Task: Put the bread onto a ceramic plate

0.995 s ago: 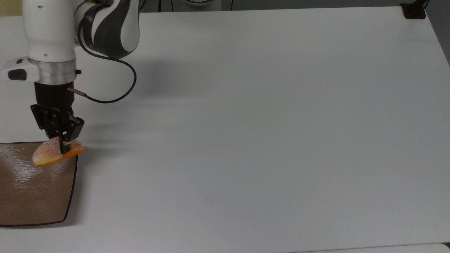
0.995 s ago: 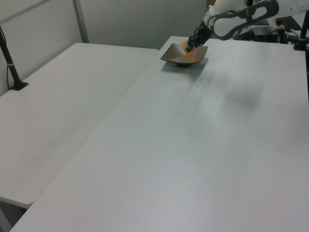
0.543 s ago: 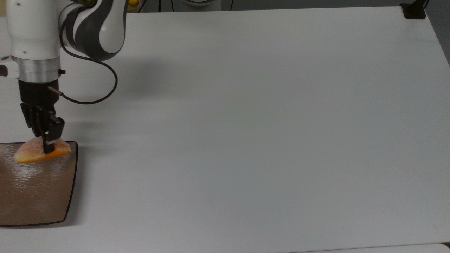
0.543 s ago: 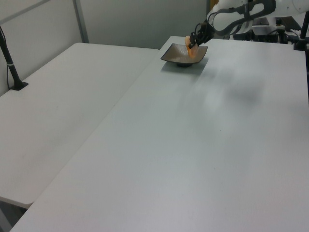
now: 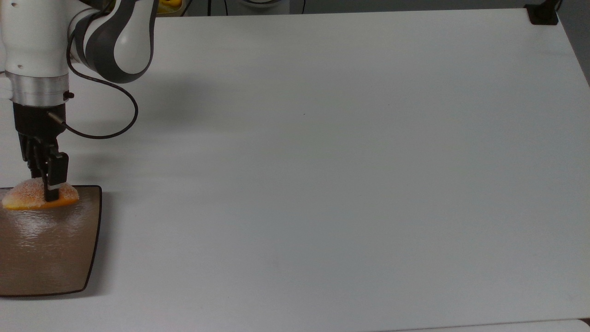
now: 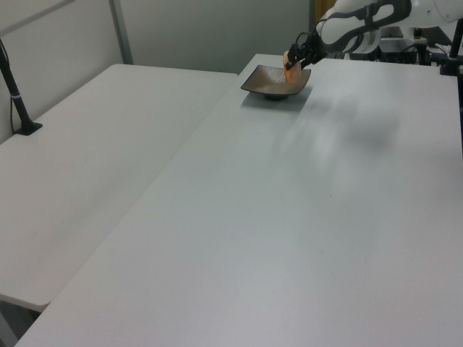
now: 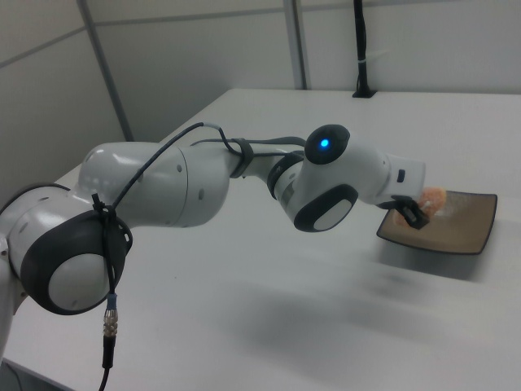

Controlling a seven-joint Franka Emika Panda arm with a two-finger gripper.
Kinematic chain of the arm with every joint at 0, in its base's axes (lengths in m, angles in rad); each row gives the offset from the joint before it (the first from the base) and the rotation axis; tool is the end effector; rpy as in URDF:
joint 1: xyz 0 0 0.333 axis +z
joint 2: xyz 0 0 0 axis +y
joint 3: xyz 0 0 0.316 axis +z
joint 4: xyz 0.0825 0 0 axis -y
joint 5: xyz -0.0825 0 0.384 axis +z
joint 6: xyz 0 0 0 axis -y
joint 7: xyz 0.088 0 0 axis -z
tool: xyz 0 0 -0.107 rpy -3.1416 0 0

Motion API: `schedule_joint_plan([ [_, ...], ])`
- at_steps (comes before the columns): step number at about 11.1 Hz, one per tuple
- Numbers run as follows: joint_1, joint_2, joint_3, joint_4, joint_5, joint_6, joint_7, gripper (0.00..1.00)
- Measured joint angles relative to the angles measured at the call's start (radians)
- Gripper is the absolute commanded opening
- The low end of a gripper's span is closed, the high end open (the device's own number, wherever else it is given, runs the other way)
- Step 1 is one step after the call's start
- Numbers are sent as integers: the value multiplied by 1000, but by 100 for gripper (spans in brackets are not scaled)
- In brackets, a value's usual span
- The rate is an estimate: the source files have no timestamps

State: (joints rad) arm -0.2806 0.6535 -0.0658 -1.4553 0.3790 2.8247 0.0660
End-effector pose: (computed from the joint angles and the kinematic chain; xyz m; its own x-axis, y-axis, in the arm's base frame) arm 0.7170 -0.2655 0.3833 0.5396 -0.5978 0.5929 -0.5231 -0.7898 -0.3203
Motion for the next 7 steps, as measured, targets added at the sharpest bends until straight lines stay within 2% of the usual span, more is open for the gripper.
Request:
schedule_joint_plan([
  [7,5,10,0,1,0,18,0,100],
])
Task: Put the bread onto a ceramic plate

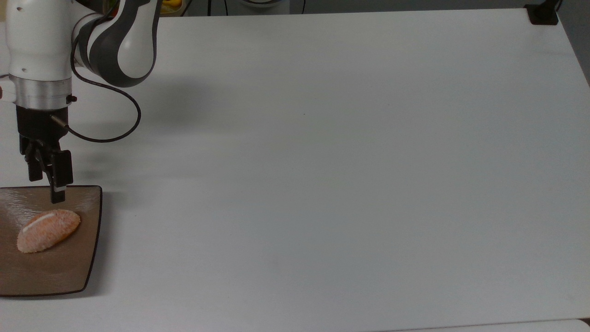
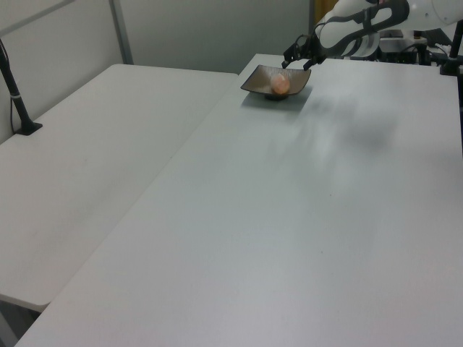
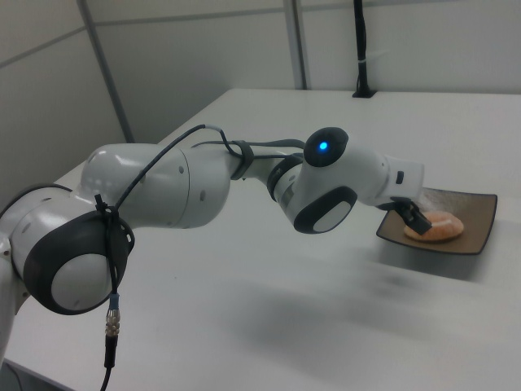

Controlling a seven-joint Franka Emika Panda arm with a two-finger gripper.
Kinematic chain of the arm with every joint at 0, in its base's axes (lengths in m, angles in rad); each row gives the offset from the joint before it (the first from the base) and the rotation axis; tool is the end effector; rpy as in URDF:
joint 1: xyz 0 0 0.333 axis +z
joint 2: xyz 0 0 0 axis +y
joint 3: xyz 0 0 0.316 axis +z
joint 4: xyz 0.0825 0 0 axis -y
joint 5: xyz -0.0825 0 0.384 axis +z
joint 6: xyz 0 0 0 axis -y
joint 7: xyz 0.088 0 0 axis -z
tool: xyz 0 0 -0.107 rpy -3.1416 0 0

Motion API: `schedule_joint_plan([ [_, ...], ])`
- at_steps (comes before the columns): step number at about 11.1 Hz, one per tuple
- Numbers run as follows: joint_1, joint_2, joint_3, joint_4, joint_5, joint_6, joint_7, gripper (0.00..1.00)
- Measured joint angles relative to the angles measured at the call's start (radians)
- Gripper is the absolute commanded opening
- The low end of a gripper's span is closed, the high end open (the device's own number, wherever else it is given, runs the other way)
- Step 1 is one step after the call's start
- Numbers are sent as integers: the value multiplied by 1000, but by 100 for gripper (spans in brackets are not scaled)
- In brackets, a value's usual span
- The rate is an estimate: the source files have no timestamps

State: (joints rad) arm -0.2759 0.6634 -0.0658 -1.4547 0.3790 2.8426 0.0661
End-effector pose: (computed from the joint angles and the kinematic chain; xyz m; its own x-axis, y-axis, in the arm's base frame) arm 0.7188 -0.2631 0.3784 0.5358 -0.5944 0.5997 -0.5215 -0.7916 -0.3186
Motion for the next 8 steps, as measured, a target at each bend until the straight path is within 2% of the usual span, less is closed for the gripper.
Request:
schedule_joint_plan([
  [6,1,-35,0,12,0,-6,0,100],
  [8,1,-70,0,8,-11,-92,-1,100],
])
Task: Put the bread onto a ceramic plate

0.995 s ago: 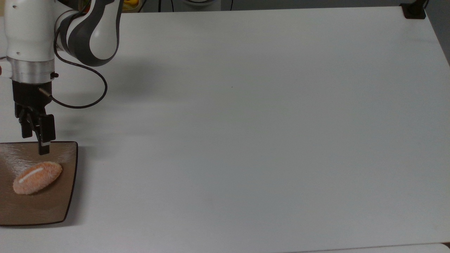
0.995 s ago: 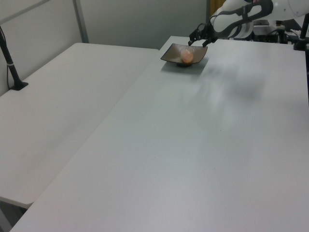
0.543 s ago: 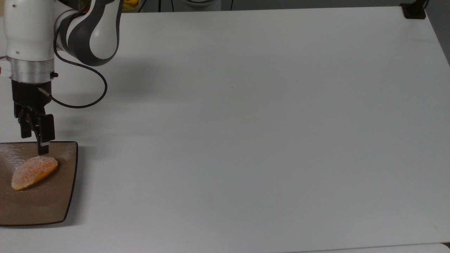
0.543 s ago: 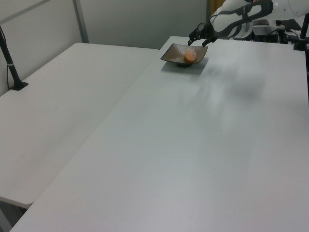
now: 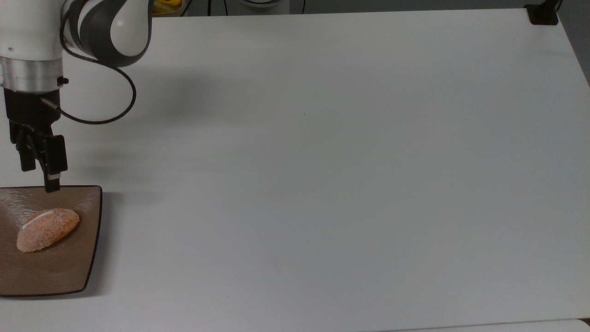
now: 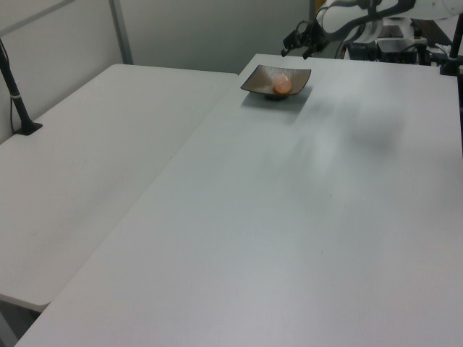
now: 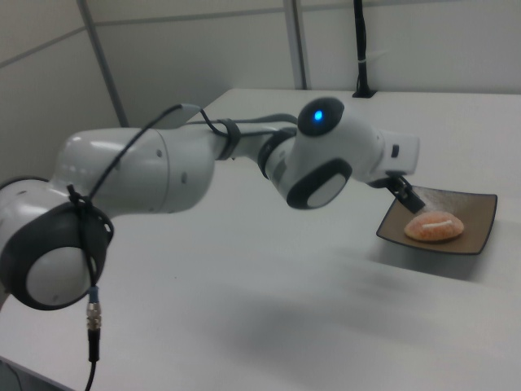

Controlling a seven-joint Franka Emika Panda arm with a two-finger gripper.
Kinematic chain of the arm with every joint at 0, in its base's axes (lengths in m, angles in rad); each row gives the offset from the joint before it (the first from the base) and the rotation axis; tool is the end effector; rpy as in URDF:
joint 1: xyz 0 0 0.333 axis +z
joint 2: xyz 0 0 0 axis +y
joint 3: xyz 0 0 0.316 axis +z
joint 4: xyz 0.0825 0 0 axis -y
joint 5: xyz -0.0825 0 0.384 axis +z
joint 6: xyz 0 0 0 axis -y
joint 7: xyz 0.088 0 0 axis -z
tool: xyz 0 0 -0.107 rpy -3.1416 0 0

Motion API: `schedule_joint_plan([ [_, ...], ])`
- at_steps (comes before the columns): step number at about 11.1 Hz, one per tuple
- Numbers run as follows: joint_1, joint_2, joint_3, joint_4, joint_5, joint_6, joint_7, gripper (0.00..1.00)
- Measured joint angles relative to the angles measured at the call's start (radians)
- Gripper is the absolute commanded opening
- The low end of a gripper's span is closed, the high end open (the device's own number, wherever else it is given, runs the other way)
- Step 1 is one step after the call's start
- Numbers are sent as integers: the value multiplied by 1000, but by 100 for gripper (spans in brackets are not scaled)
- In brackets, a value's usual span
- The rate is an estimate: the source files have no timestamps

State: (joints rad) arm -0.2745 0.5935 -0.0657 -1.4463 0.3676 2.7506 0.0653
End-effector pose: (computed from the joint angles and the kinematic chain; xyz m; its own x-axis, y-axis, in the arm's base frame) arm 0.7157 -0.2562 0.4240 0.5589 -0.5828 0.5899 -0.4961 -0.8050 -0.3254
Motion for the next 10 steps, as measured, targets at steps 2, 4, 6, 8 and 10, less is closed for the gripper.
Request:
schedule_joint_plan([
  [2,-1,-65,0,-2,-104,-194,-1,100],
  [4,0,-149,0,-9,-180,-391,-1,100],
  [6,3,-211,8,-34,-238,-509,-3,100],
  [8,9,-263,30,-84,-322,-599,-3,100],
  [10,29,-318,49,-116,-382,-708,-4,100],
])
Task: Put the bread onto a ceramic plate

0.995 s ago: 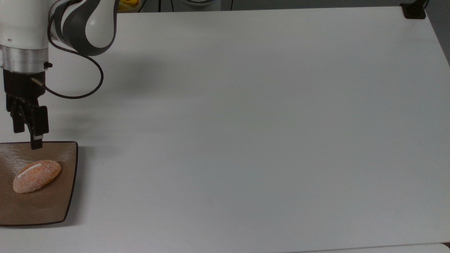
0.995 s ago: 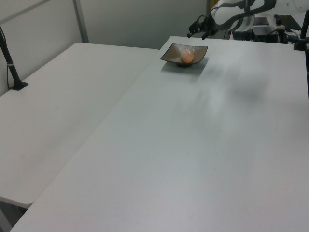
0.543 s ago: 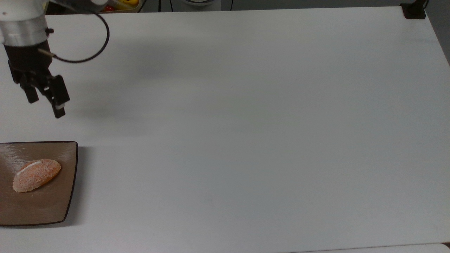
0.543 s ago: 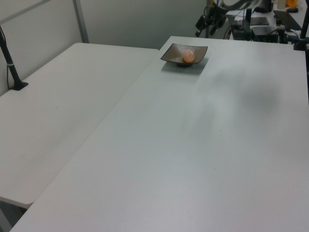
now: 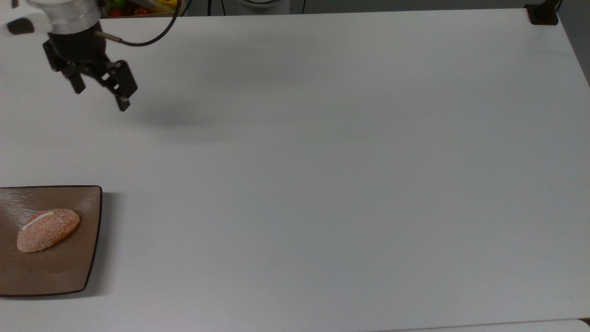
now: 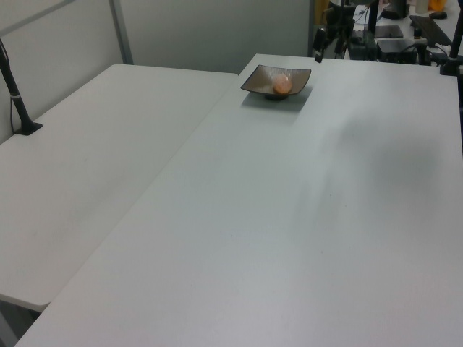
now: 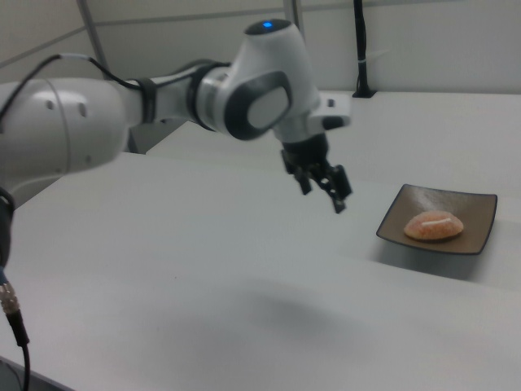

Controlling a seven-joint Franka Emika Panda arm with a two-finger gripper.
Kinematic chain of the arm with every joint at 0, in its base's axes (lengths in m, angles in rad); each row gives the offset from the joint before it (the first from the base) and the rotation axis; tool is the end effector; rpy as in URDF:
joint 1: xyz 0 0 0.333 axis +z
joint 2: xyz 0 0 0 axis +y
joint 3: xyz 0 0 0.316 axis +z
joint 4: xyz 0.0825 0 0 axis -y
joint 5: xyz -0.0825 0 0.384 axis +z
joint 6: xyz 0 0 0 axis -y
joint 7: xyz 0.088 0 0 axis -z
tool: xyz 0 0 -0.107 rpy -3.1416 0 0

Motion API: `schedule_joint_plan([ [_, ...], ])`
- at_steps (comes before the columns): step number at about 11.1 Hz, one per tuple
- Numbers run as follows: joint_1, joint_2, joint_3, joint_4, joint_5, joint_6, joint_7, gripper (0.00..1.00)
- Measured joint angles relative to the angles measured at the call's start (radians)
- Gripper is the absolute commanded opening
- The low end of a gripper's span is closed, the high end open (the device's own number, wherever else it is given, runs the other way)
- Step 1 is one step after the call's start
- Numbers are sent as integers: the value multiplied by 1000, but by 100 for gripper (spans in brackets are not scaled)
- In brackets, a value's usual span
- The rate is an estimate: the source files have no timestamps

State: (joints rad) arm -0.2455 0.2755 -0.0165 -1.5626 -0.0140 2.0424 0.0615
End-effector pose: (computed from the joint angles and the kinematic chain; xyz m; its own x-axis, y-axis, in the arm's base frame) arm 0.6428 -0.1719 0.5059 0.9304 -0.3050 0.2036 -0.3126 -0.9499 0.0055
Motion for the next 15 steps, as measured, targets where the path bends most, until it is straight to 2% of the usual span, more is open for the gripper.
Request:
schedule_joint_plan([
  [2,56,-67,7,-35,-29,-102,0,100],
  [6,159,-212,9,-147,-36,-189,2,100],
  [10,241,-229,9,-165,-36,-200,44,100],
  [15,259,-243,9,-168,-36,-210,45,100],
])
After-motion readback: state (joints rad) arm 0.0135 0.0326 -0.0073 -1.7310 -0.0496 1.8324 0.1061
